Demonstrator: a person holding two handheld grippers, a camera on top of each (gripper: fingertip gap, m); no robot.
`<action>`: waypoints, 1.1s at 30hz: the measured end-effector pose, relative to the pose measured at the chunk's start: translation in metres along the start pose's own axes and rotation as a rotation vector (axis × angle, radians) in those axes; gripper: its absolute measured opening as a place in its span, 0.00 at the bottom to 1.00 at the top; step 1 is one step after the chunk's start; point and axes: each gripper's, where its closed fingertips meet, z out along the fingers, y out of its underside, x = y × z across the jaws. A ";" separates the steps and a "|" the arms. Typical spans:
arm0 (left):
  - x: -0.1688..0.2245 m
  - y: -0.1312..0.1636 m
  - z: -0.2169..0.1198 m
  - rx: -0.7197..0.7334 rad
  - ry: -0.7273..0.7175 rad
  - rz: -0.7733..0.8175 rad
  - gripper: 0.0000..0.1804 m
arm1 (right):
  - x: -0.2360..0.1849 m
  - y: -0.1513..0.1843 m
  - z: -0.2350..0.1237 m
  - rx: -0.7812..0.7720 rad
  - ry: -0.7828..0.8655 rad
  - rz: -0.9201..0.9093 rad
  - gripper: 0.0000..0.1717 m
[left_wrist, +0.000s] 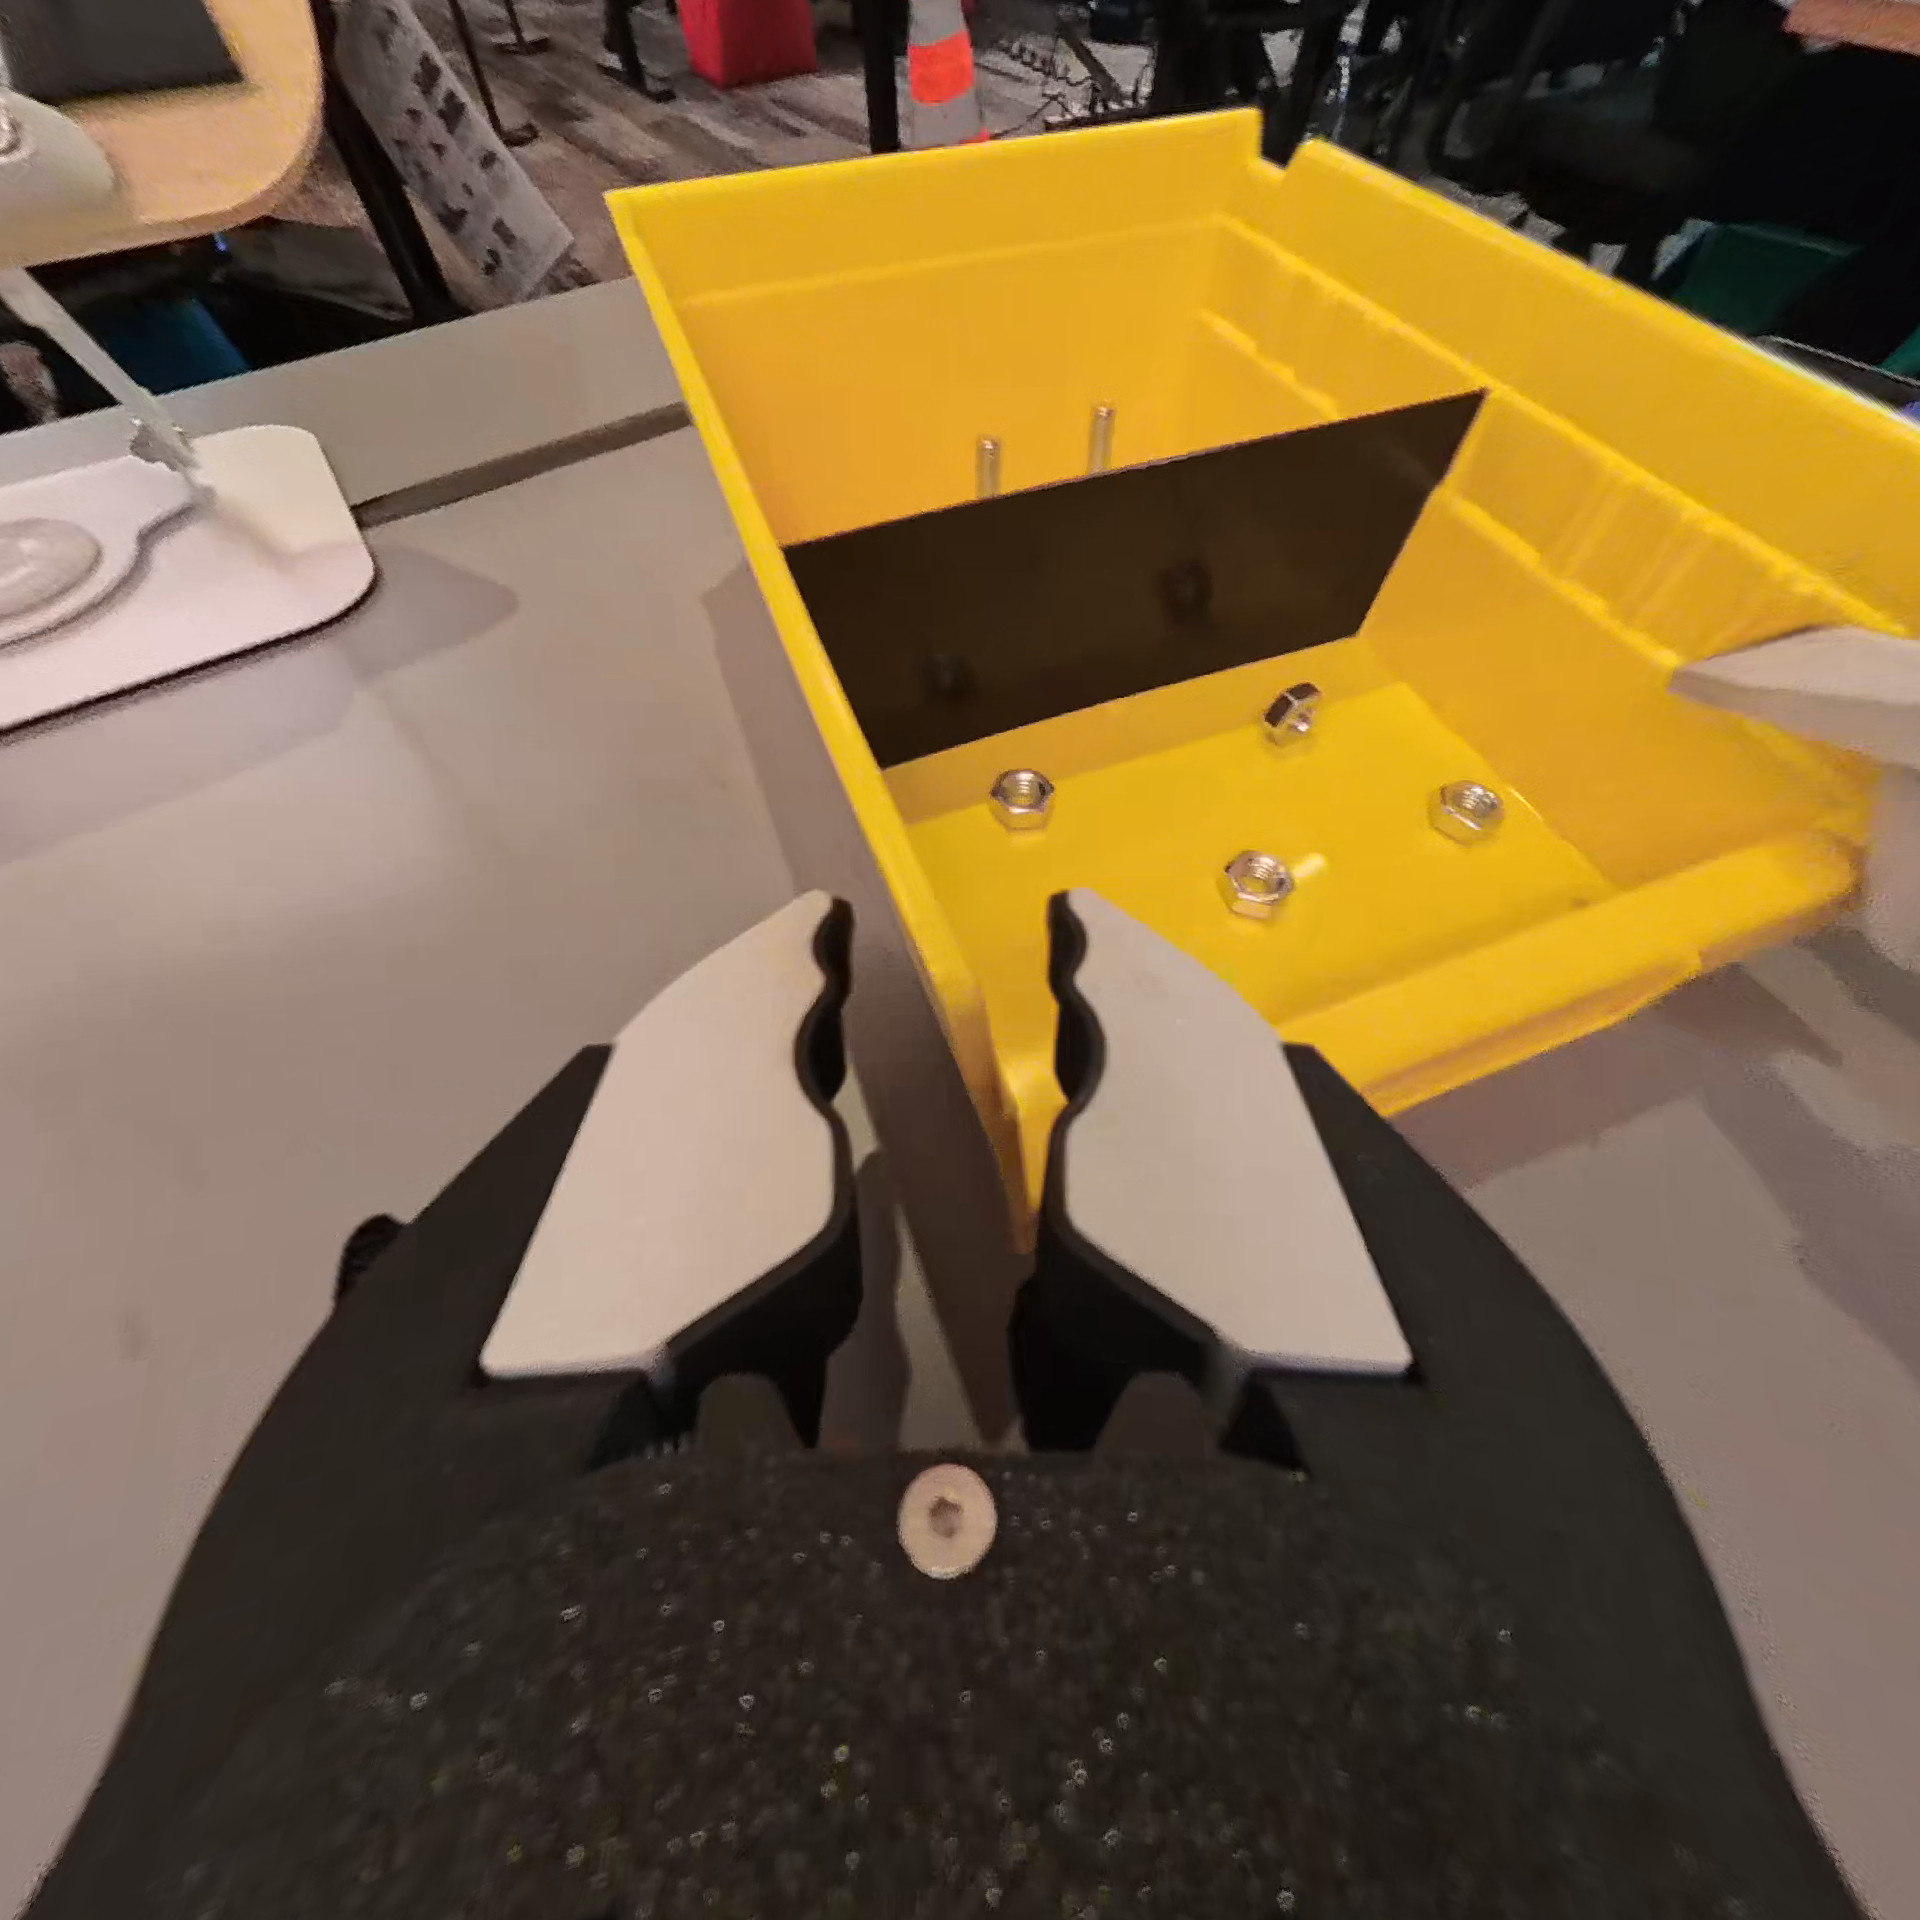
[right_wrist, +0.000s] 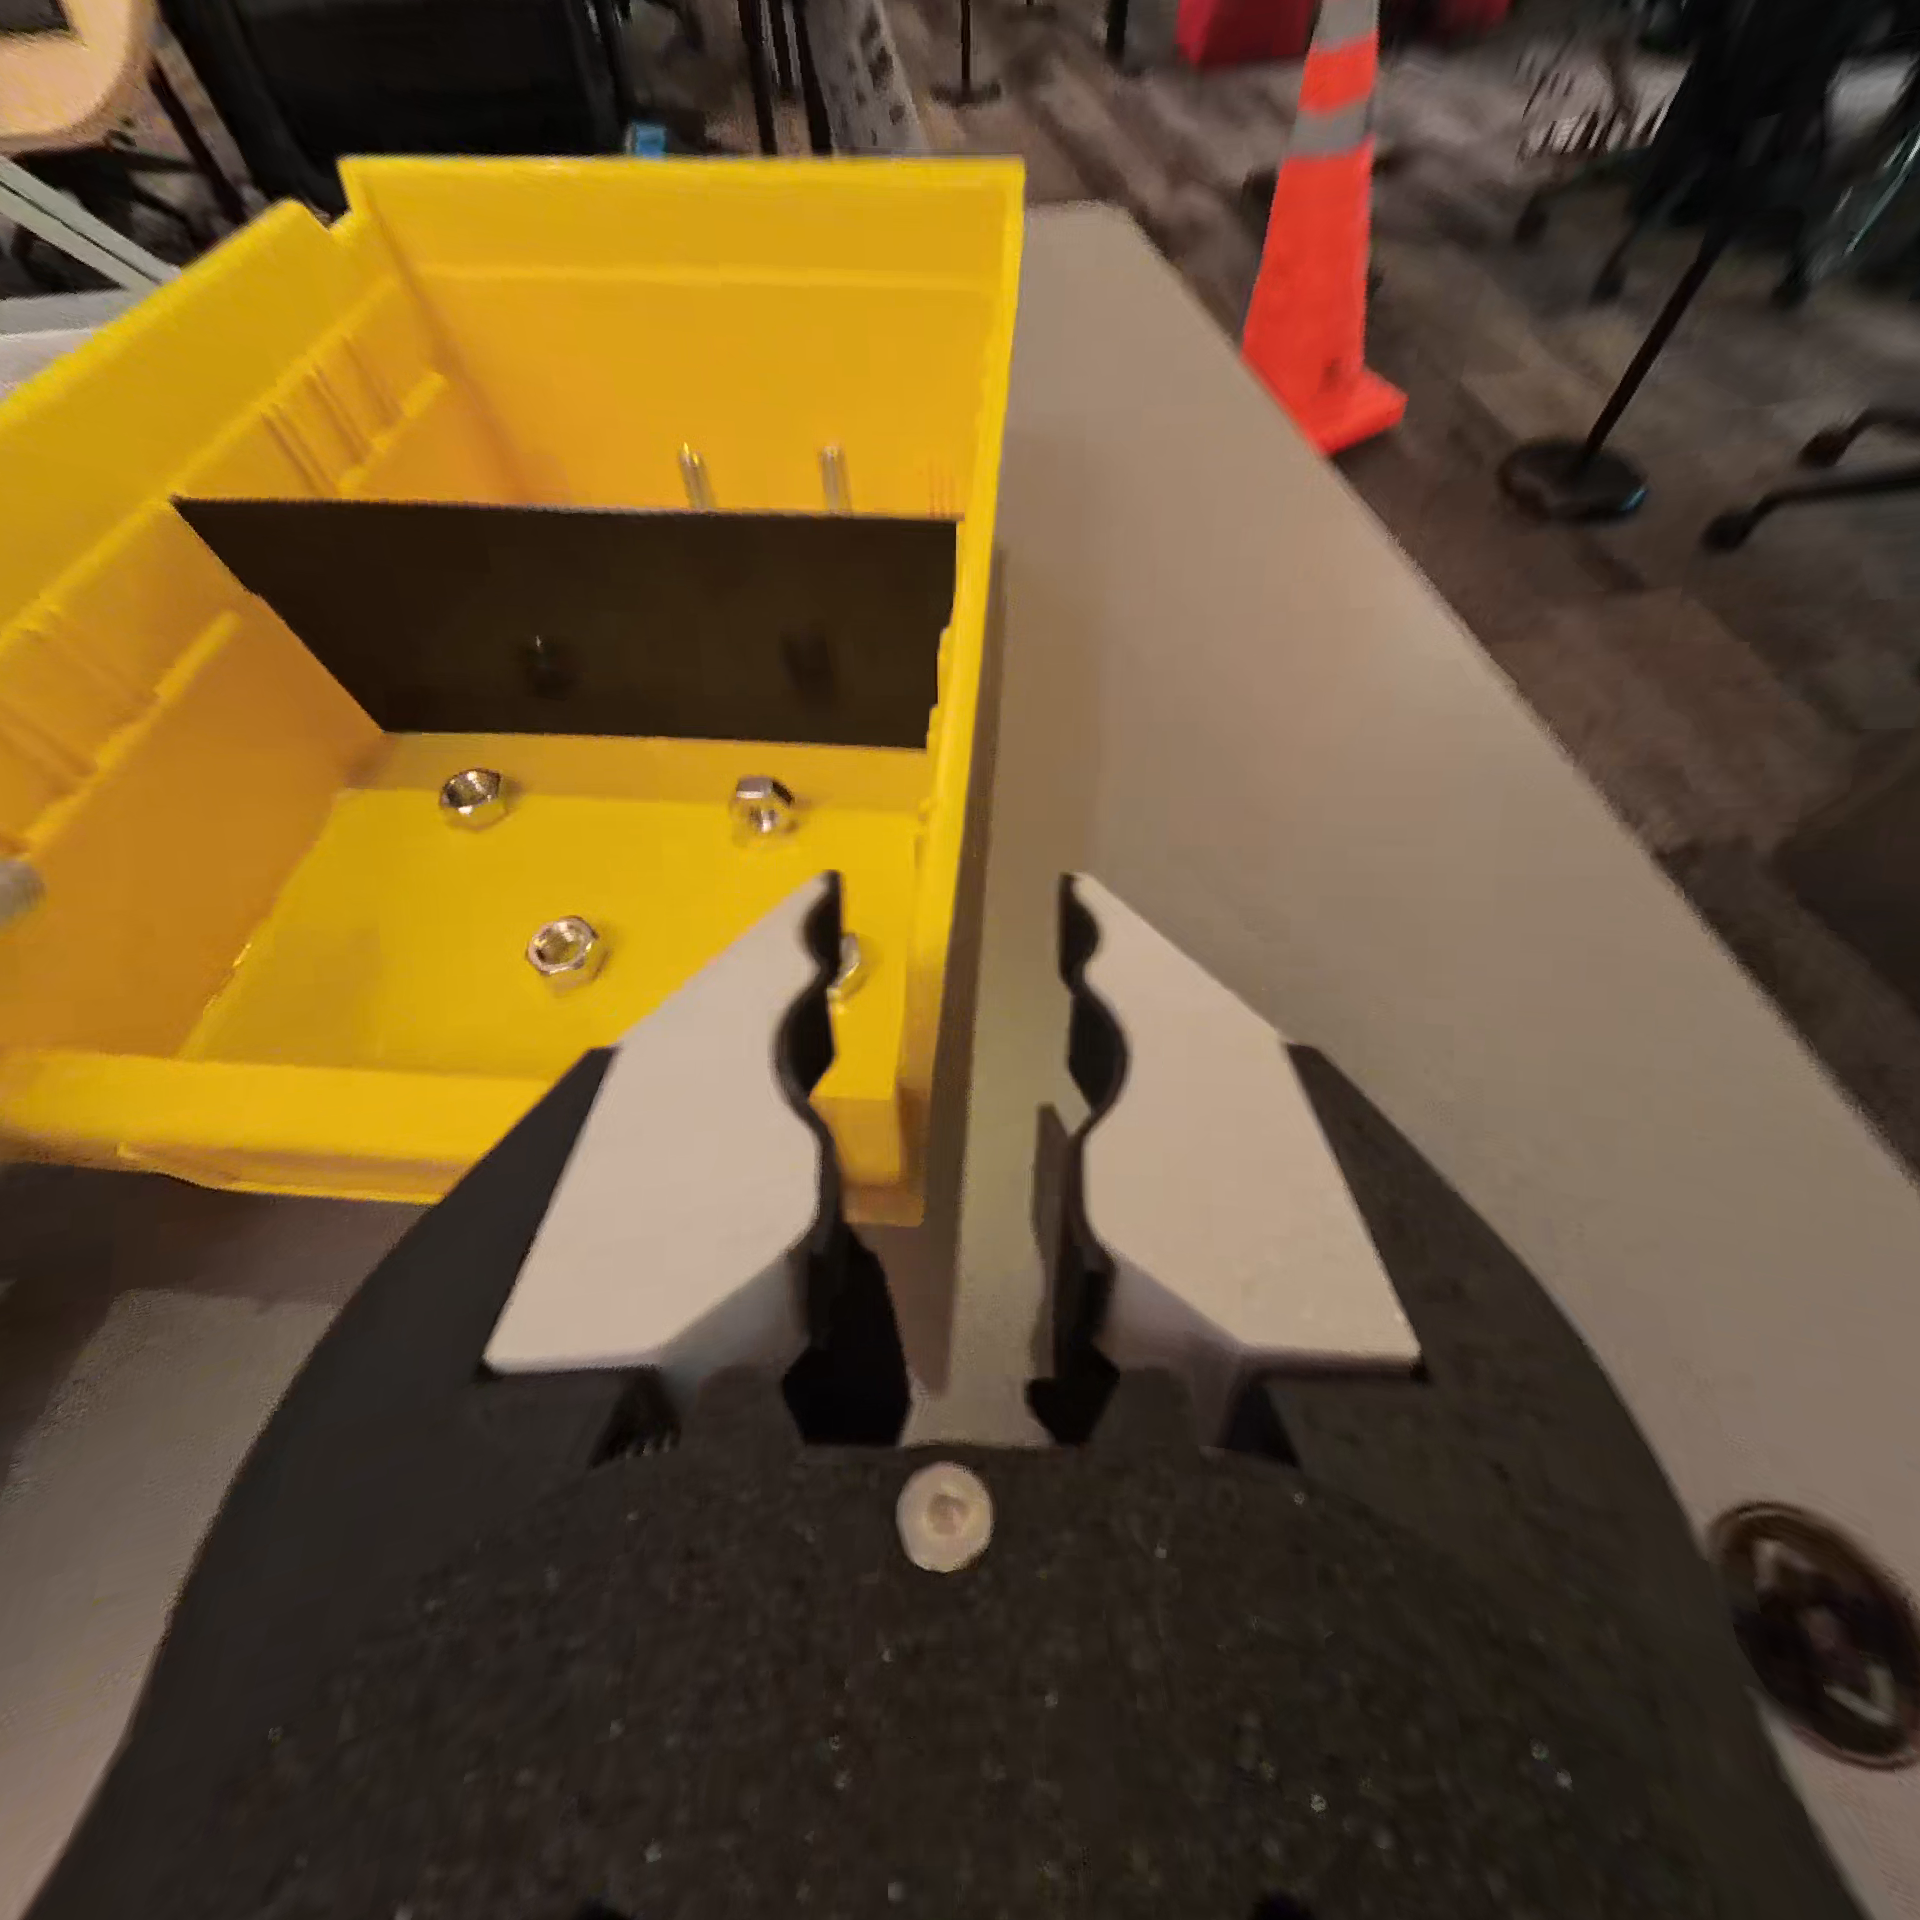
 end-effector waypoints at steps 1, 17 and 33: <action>0.001 -0.003 0.003 0.009 0.015 -0.011 0.14 | -0.006 0.003 0.002 -0.014 -0.039 0.036 0.13; -0.115 -0.001 -0.093 0.054 -0.266 -0.070 0.03 | -0.146 -0.019 -0.011 0.056 -0.142 -0.192 0.01; -0.209 0.079 -0.177 -0.041 -0.357 -0.165 0.10 | -0.288 0.014 -0.007 0.008 -0.335 -0.250 0.02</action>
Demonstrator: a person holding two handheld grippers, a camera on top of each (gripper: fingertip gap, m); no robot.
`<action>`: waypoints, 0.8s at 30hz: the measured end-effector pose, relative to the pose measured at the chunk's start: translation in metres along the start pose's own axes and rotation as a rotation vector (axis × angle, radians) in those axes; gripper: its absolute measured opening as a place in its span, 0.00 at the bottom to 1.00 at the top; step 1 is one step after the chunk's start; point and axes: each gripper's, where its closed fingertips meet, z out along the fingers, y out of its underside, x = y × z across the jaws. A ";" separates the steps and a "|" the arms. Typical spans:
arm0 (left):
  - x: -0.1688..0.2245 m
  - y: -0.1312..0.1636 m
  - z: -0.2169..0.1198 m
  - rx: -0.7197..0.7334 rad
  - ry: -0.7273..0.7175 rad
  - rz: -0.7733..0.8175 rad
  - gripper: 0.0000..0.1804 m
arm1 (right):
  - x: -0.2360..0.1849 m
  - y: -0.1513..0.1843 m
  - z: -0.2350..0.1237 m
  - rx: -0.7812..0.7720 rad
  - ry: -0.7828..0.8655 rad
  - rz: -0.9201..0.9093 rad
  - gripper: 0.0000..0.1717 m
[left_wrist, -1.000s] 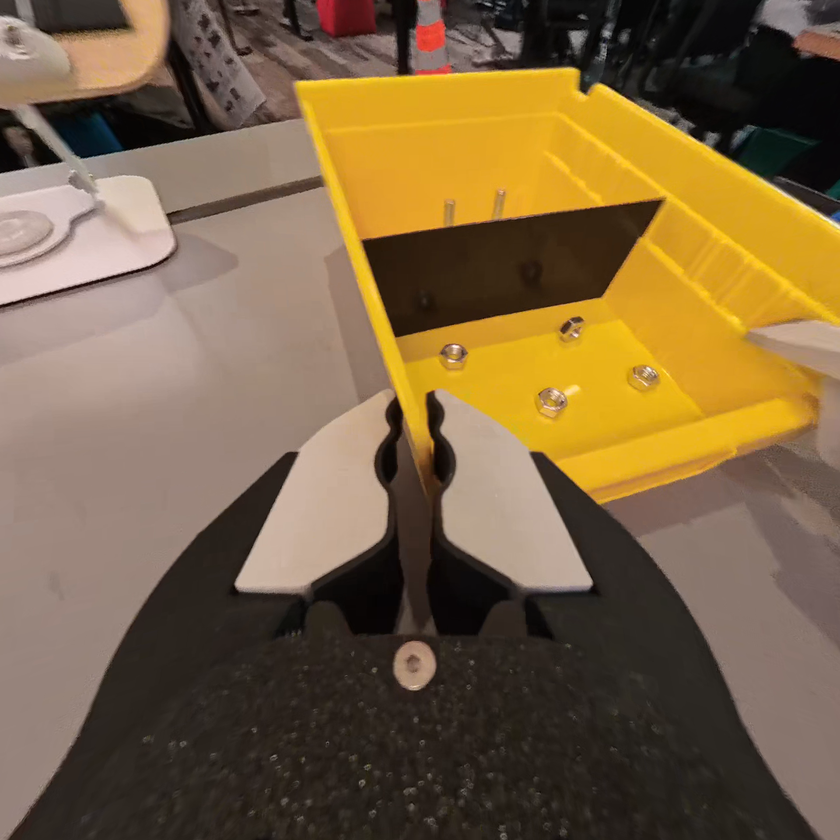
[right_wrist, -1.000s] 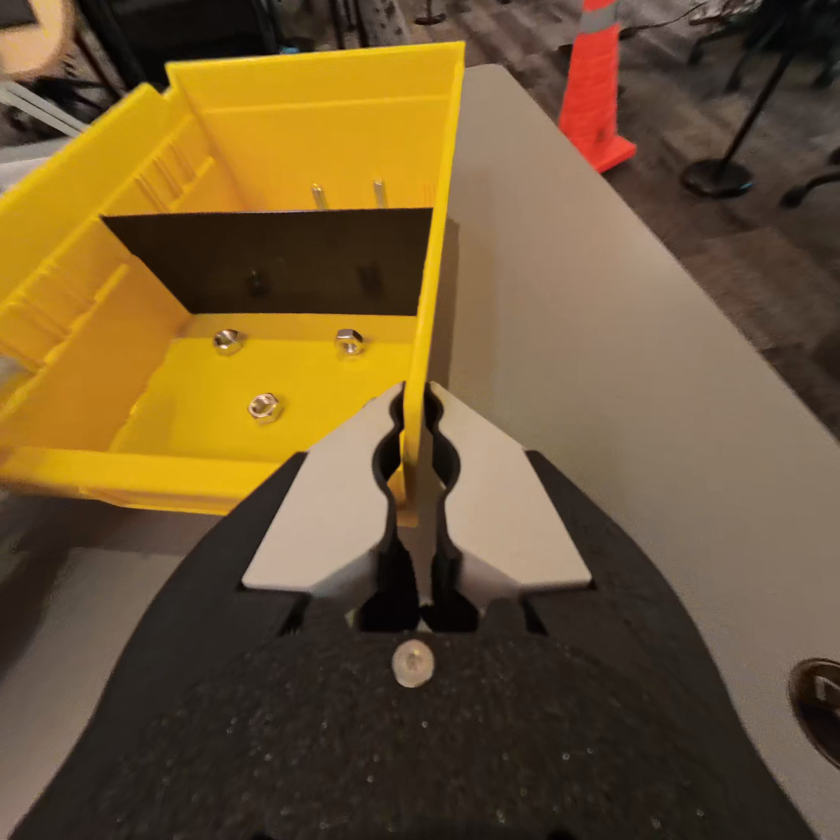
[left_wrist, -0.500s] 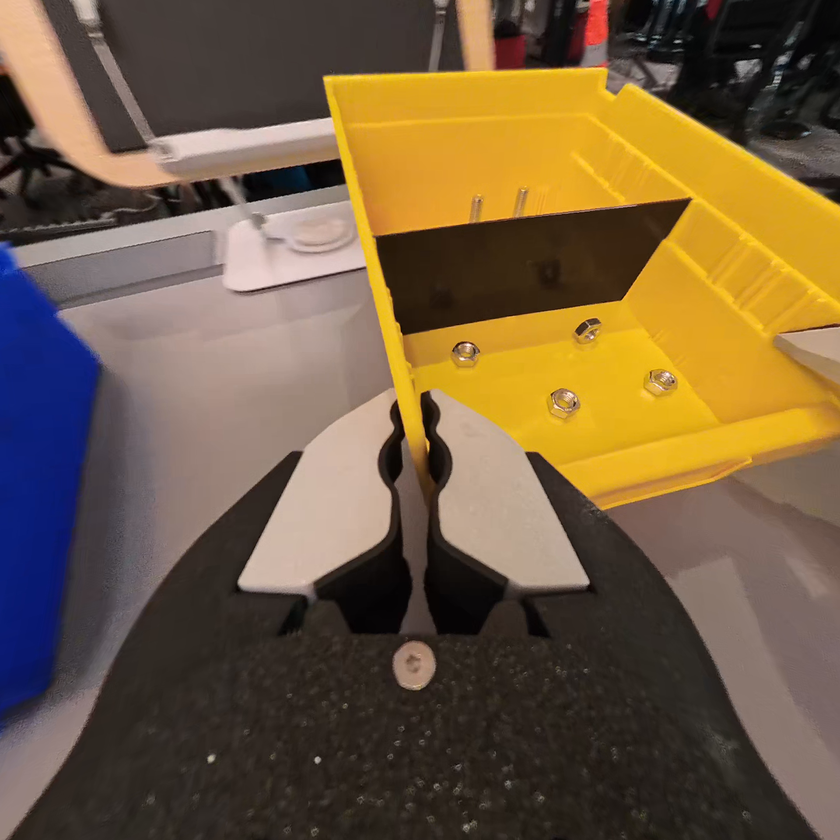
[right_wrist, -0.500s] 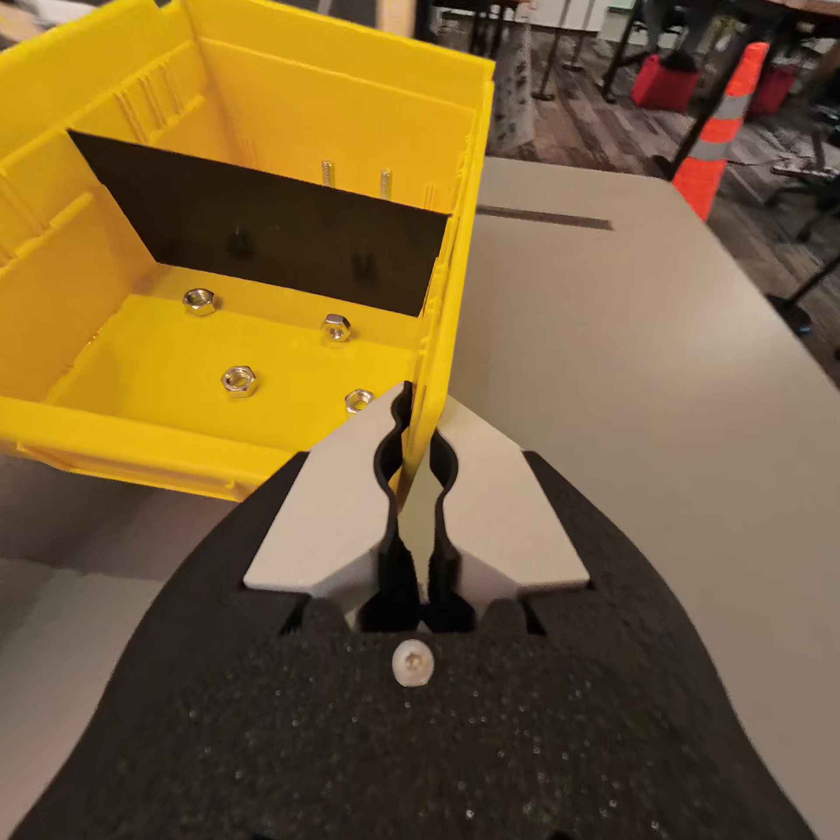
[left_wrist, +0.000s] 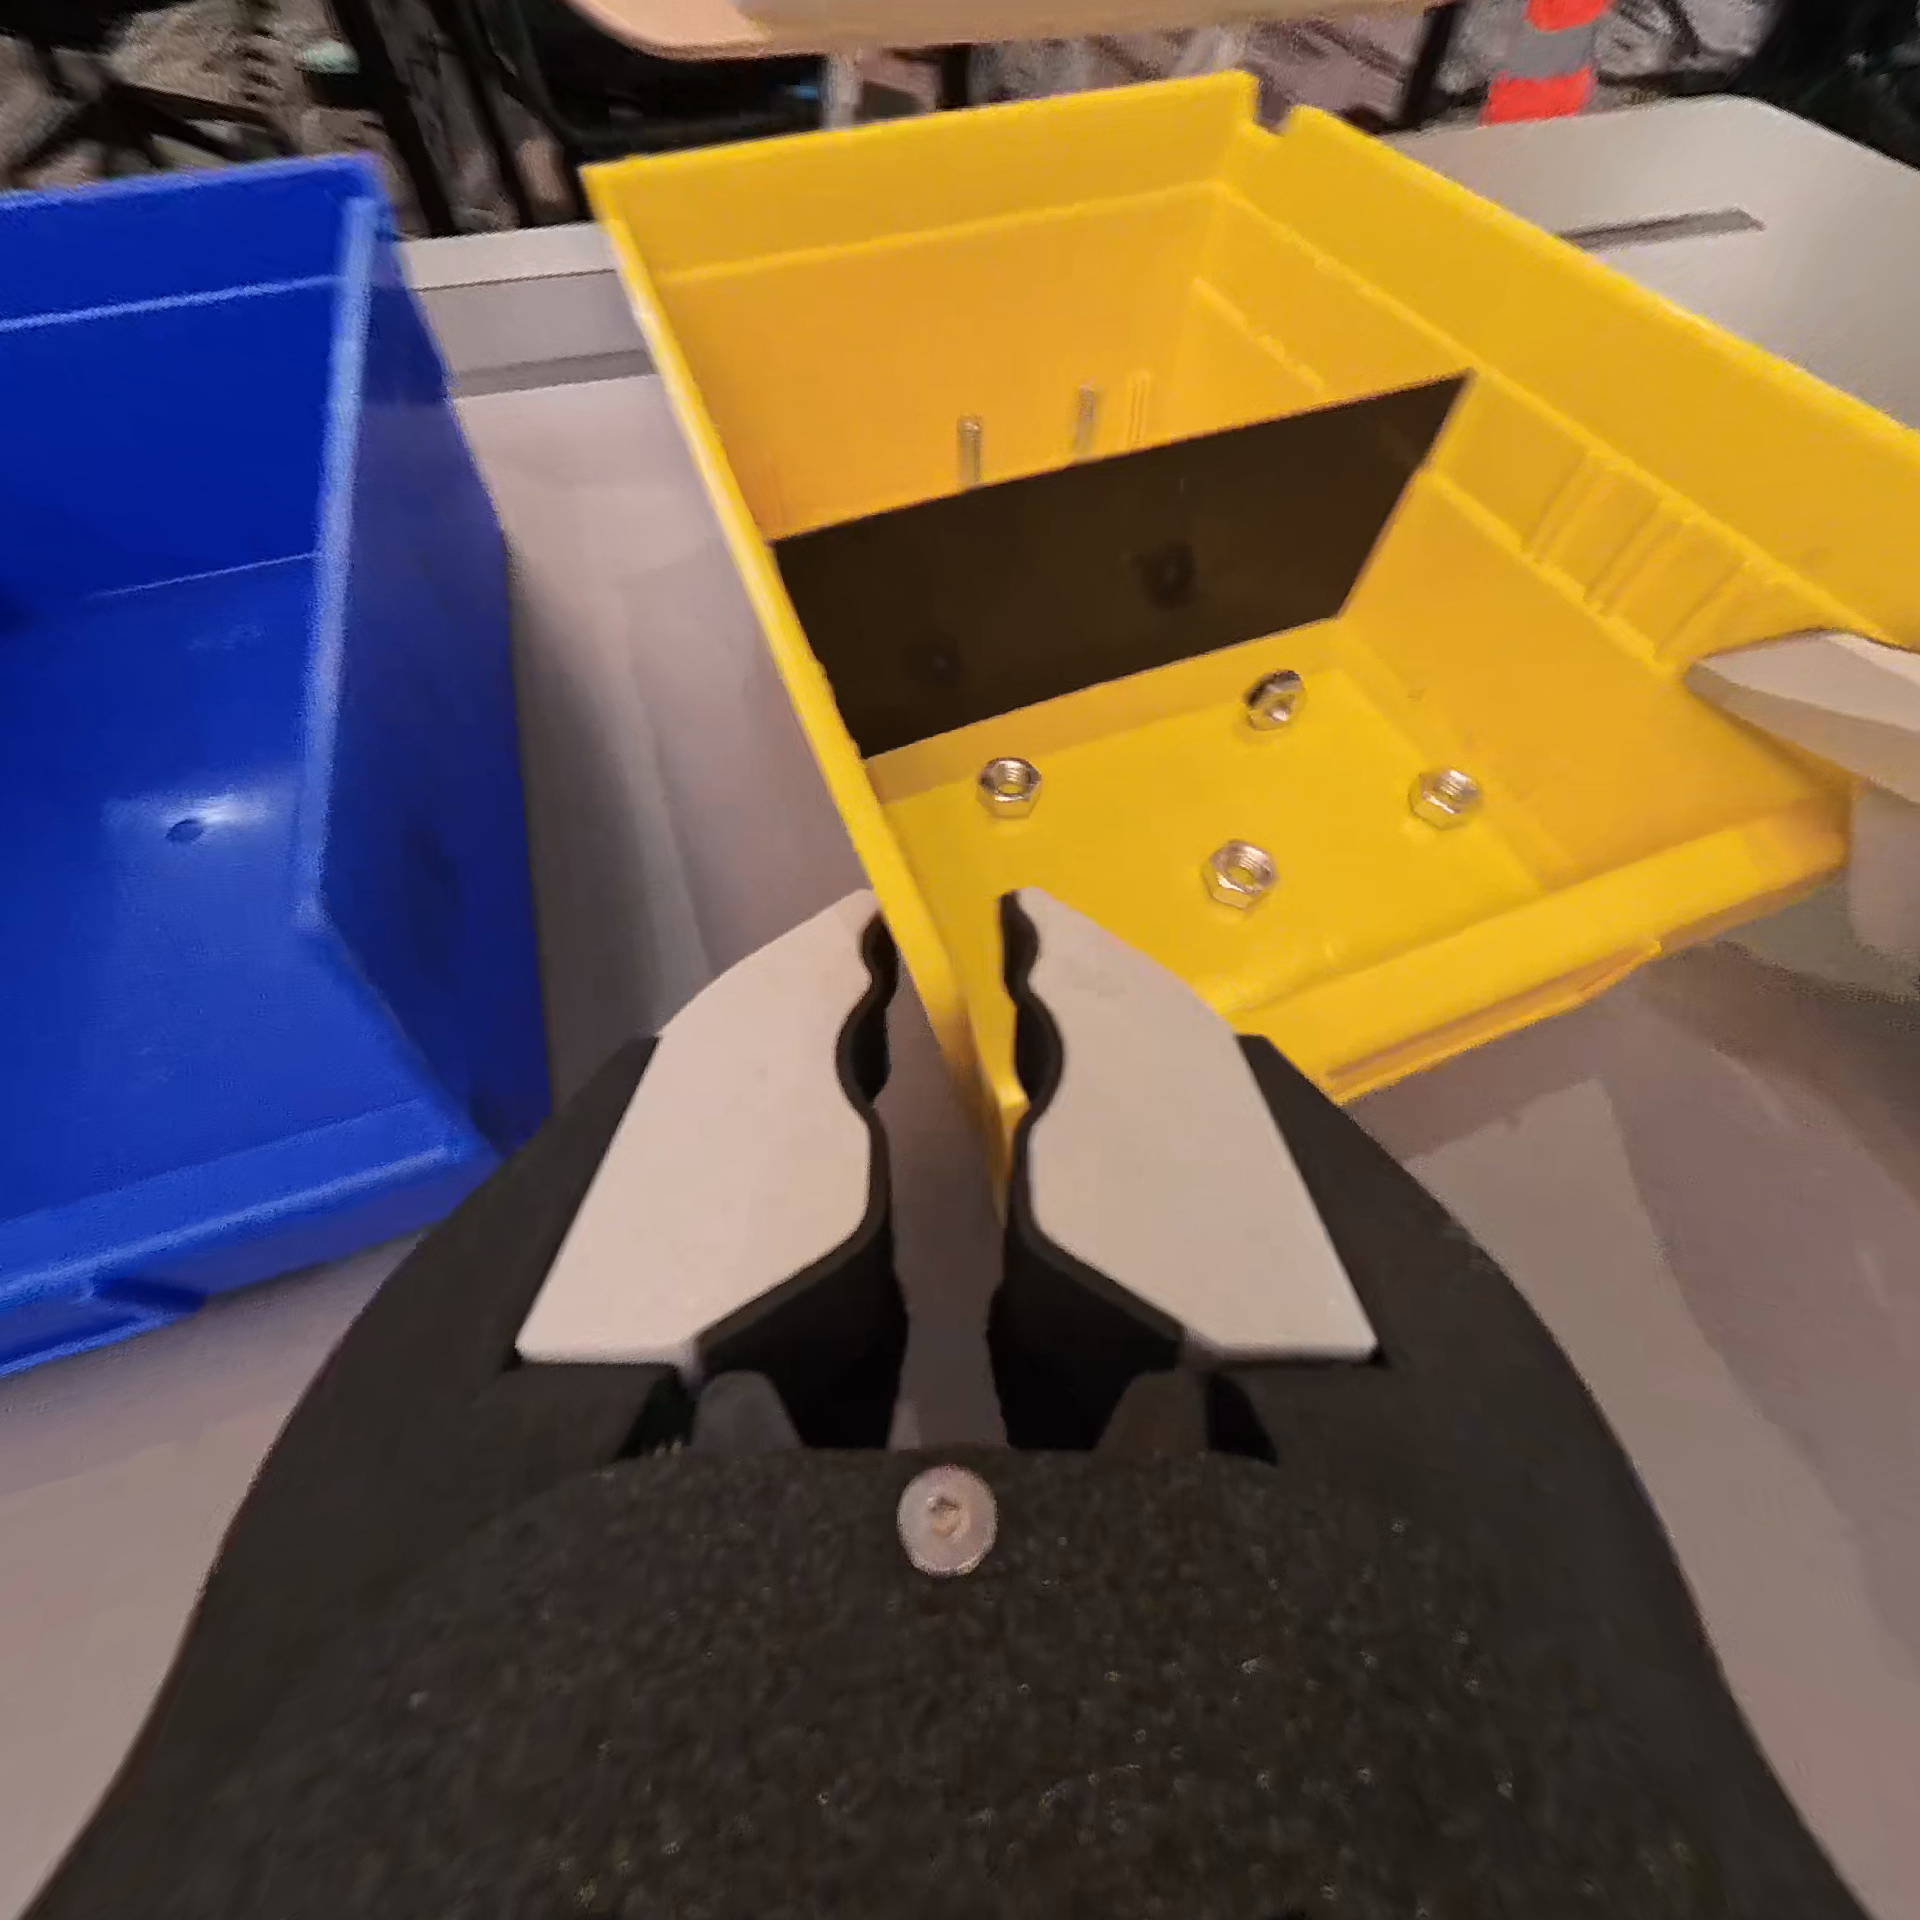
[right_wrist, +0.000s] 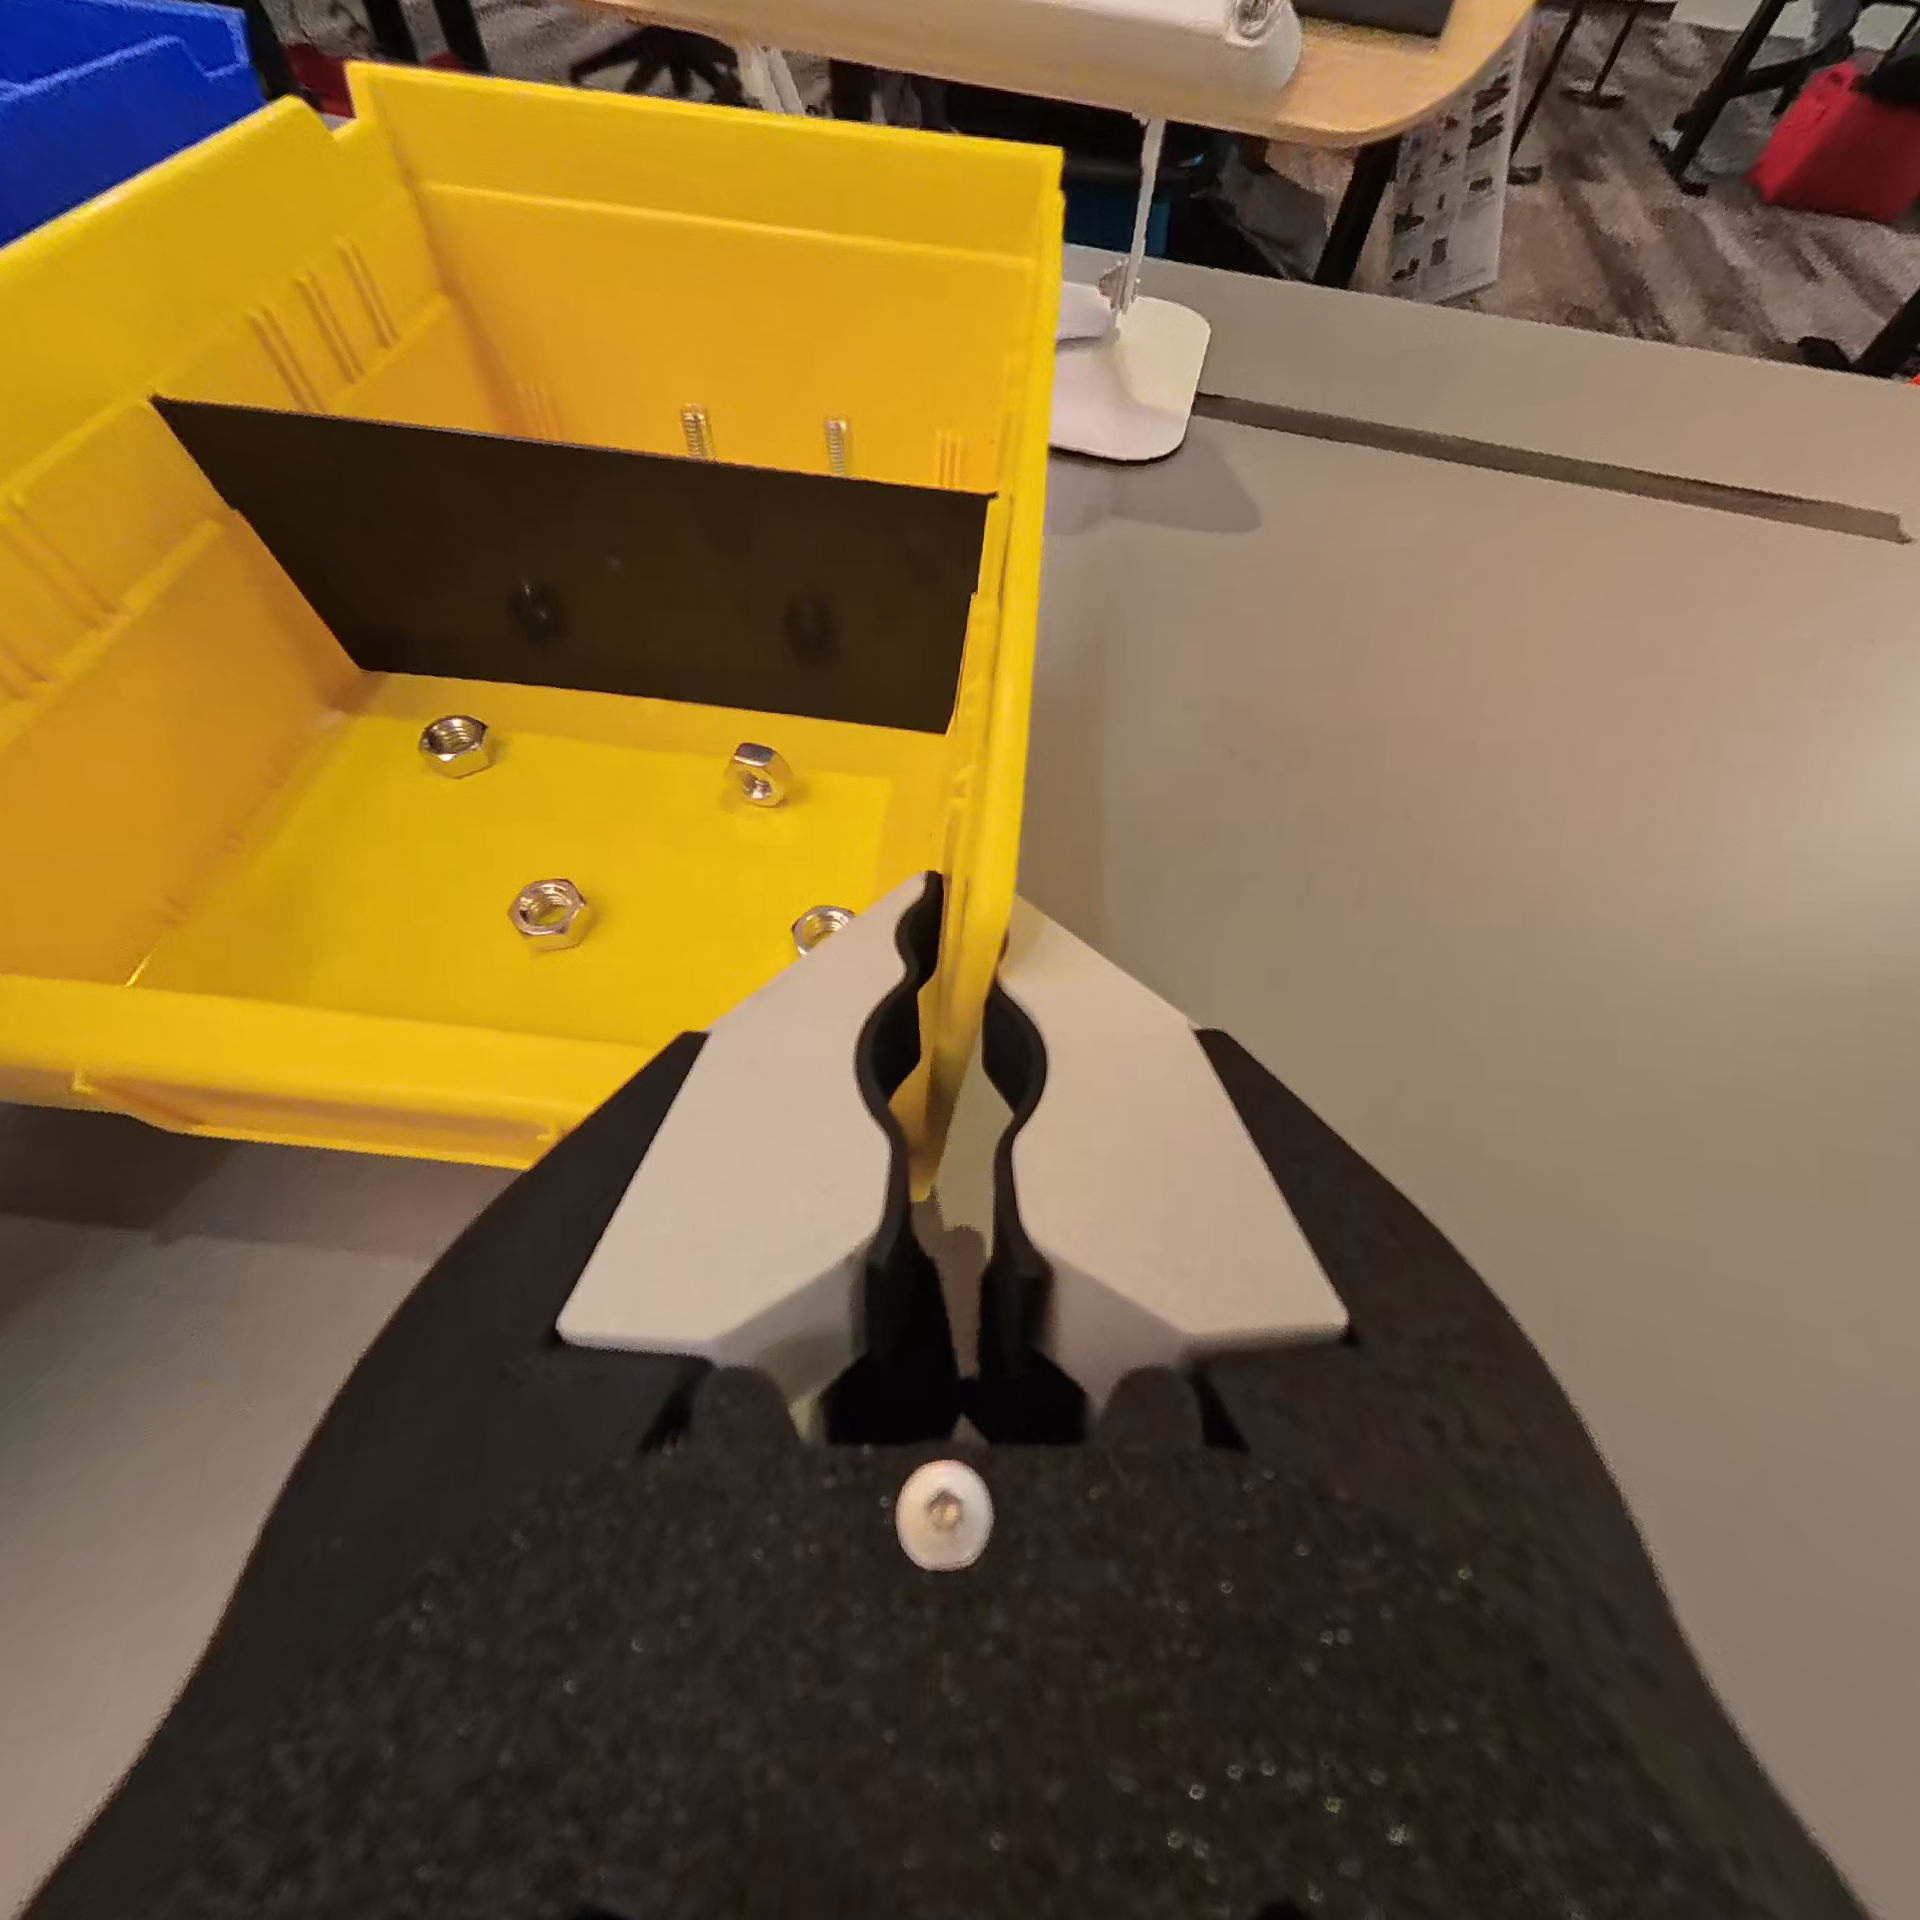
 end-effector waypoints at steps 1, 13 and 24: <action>0.007 0.001 -0.002 -0.019 0.048 0.014 0.16 | 0.002 0.000 -0.001 0.002 -0.014 0.004 0.02; -0.172 0.018 -0.117 0.125 -0.136 -0.134 0.22 | -0.017 -0.065 -0.076 0.243 -0.129 -0.119 0.13; -0.277 0.030 -0.040 0.013 -0.130 -0.148 0.14 | -0.210 -0.017 -0.119 0.118 -0.714 -0.205 0.14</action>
